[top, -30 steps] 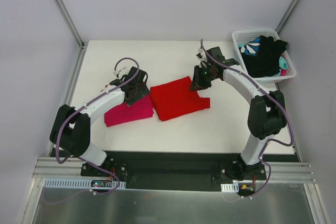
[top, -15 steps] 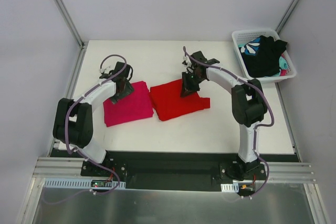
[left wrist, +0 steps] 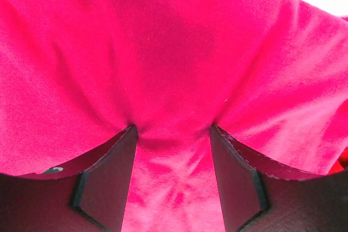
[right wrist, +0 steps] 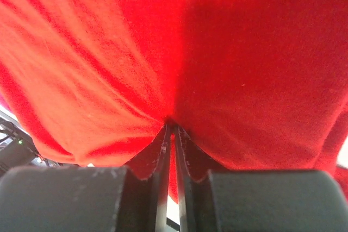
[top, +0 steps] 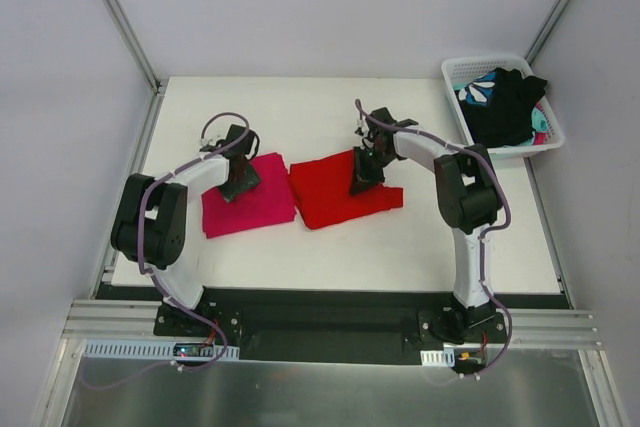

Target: Fold and stack the t-shirts

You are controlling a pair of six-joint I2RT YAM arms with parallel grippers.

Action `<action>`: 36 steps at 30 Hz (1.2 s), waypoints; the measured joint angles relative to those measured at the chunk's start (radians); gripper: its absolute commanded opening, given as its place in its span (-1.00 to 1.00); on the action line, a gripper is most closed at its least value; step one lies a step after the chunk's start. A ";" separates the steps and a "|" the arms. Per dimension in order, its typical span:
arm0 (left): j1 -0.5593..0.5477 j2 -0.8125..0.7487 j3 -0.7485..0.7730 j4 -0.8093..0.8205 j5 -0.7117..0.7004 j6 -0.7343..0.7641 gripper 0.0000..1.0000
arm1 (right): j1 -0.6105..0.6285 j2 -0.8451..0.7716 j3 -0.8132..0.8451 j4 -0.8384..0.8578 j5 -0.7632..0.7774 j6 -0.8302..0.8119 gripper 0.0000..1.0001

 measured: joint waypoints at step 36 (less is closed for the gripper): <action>-0.408 0.179 0.157 0.257 0.031 0.023 0.12 | -0.171 -0.426 -0.413 -0.103 0.460 0.081 -0.80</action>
